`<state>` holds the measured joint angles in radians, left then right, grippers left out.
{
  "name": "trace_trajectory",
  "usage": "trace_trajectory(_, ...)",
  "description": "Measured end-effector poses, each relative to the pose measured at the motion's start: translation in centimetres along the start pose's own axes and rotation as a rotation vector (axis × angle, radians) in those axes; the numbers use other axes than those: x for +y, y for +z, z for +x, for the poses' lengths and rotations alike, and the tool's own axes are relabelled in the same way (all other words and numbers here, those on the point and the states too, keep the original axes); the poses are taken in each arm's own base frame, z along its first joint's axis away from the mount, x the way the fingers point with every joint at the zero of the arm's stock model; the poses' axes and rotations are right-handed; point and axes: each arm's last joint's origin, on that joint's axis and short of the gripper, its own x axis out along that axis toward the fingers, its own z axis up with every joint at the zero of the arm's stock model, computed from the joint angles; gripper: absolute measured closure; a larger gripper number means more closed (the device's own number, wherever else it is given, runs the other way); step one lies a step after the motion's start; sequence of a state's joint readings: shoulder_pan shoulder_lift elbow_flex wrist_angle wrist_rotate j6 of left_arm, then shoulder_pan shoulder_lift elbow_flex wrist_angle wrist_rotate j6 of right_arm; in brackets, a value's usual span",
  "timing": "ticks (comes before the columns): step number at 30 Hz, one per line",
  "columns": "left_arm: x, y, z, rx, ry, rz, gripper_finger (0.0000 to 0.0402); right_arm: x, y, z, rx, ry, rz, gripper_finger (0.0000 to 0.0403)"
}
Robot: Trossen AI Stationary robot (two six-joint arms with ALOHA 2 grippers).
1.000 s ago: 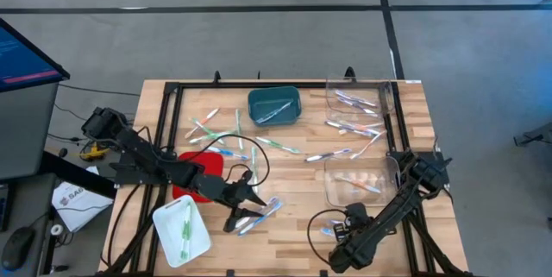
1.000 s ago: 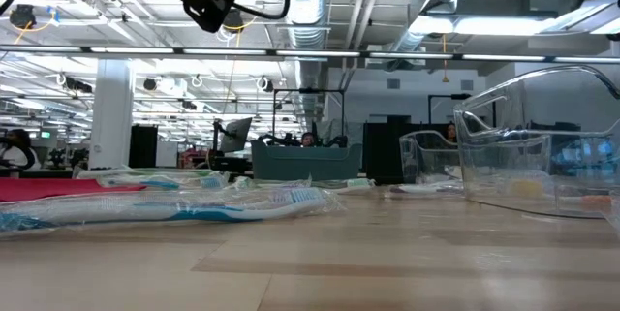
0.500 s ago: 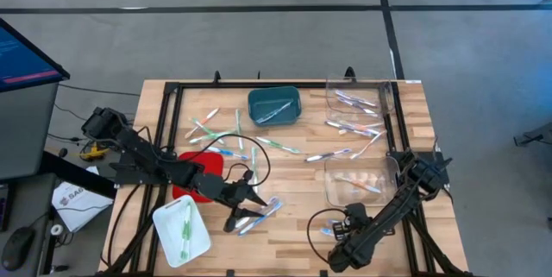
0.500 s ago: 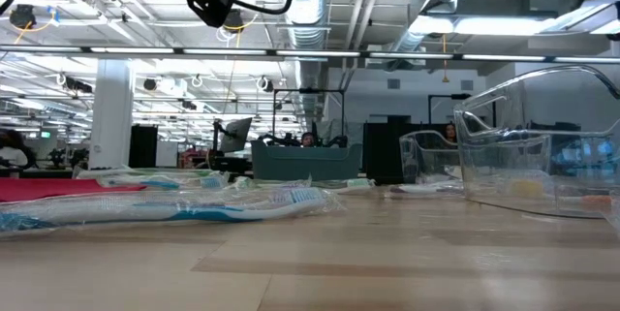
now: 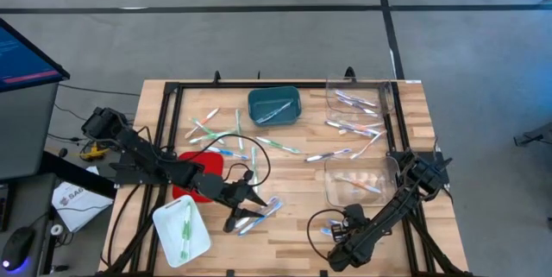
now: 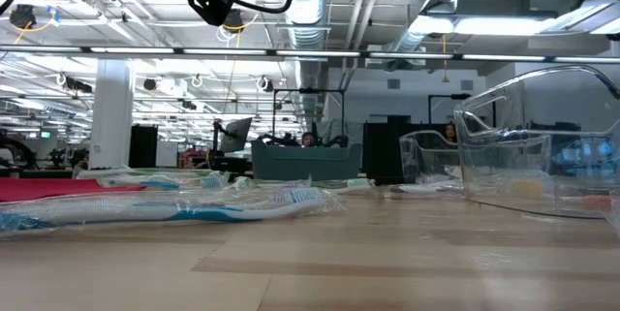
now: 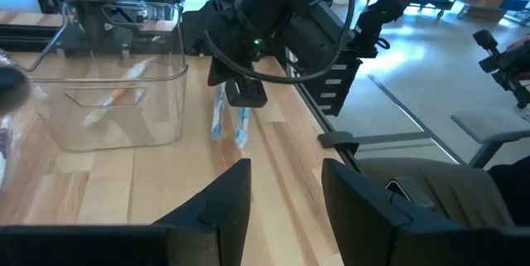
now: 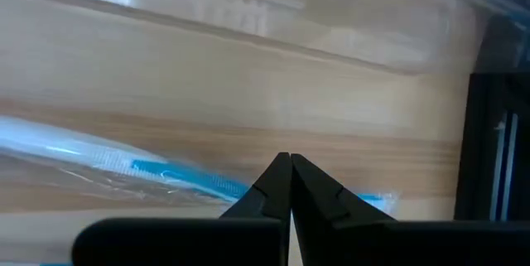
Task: Pick & Place Toothbrushes
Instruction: Put the blue toothbrush into the blue bin
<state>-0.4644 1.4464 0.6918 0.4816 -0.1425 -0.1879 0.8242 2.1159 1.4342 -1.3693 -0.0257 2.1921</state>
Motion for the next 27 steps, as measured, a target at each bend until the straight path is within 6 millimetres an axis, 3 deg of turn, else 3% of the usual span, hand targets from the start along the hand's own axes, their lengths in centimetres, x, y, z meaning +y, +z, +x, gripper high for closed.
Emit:
trace_trajectory(20, 0.0, 0.0, 0.0, -0.004, 0.003, 0.0, 0.0257, 1.0, -1.0, -0.1, 0.09, 0.12, -0.026, 0.0403)
trace_trajectory(27, 0.0, 0.1, 0.0, -0.009, 0.002, -0.001, 0.0257, 1.4, -1.2, -1.4, 0.11, 0.164, -0.04, 0.0403)
